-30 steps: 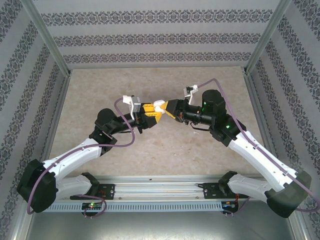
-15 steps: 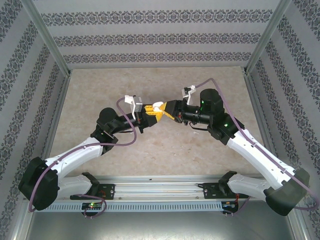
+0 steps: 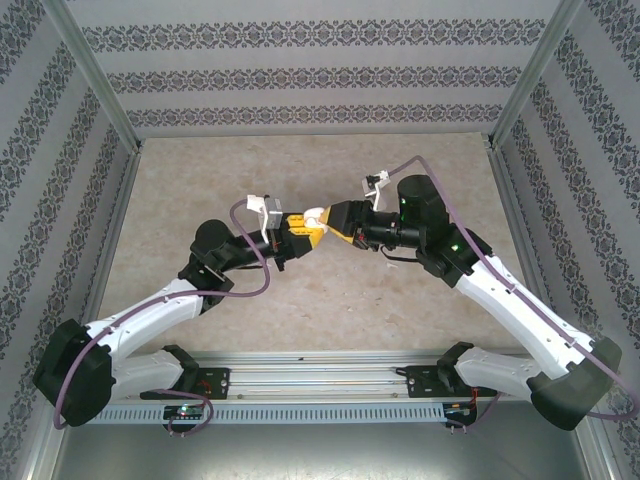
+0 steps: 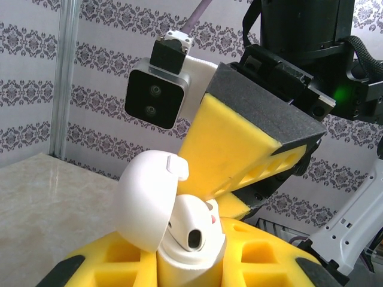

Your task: Insert wireless bluetooth earbuds into charging case

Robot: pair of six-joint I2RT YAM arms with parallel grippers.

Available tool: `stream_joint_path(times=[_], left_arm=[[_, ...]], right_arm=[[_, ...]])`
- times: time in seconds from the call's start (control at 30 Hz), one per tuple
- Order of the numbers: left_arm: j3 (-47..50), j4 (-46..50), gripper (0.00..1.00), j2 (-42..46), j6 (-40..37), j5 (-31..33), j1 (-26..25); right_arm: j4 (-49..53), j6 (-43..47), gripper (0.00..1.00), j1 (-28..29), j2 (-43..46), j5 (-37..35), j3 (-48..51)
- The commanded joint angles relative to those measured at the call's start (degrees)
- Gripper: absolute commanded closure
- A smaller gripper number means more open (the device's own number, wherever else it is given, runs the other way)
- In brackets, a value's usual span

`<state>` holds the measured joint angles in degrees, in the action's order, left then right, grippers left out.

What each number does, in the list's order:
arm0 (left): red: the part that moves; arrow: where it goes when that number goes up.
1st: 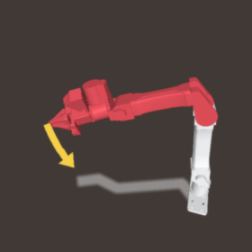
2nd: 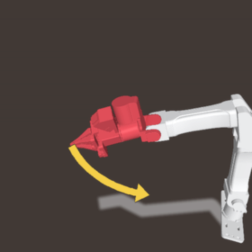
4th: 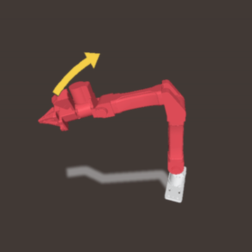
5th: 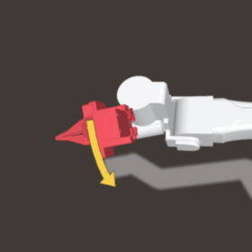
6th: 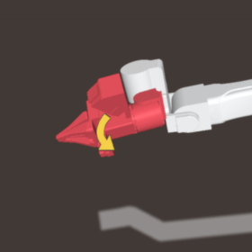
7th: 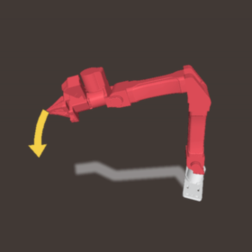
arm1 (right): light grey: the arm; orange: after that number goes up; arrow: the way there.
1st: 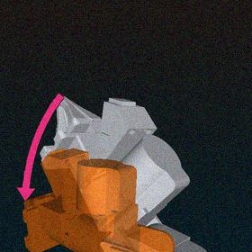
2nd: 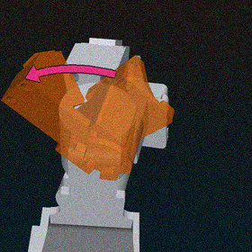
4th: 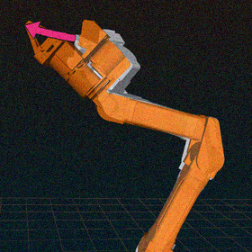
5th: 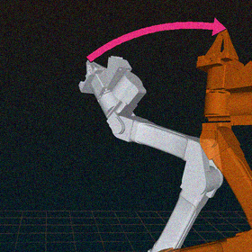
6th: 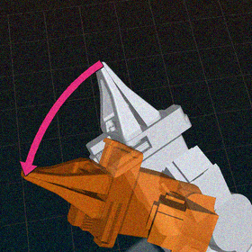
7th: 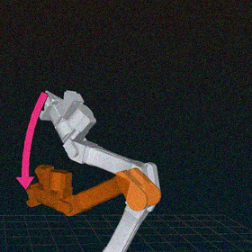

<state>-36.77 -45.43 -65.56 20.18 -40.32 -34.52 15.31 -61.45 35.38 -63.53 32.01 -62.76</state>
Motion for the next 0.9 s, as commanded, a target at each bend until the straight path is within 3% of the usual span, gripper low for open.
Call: stream_joint_path(times=[0.0, 0.3, 0.67, 0.87], left_arm=[[0.73, -3.41, 0.88, 1.51, -0.05, -0.33, -0.7], [3.44, -0.71, 0.88, 3.53, -1.4, 1.17, -0.19], [3.47, -0.81, 0.95, 2.43, -0.89, -1.59, 0.29], [3.01, -0.93, 0.98, 1.59, 0.02, -2.49, 1.29]], right_arm=[[1.79, 2.0, 0.55, -0.4, -0.66, -1.01, -1.2], [9.27, 6.93, 0.56, -1.6, 1.92, -6.43, -2.68], [7.31, 9.75, 0.56, 1.83, -4.64, -1.65, -6.66], [6.95, 10.3, 0.55, 1.74, -1.25, -3.82, -3.73]])
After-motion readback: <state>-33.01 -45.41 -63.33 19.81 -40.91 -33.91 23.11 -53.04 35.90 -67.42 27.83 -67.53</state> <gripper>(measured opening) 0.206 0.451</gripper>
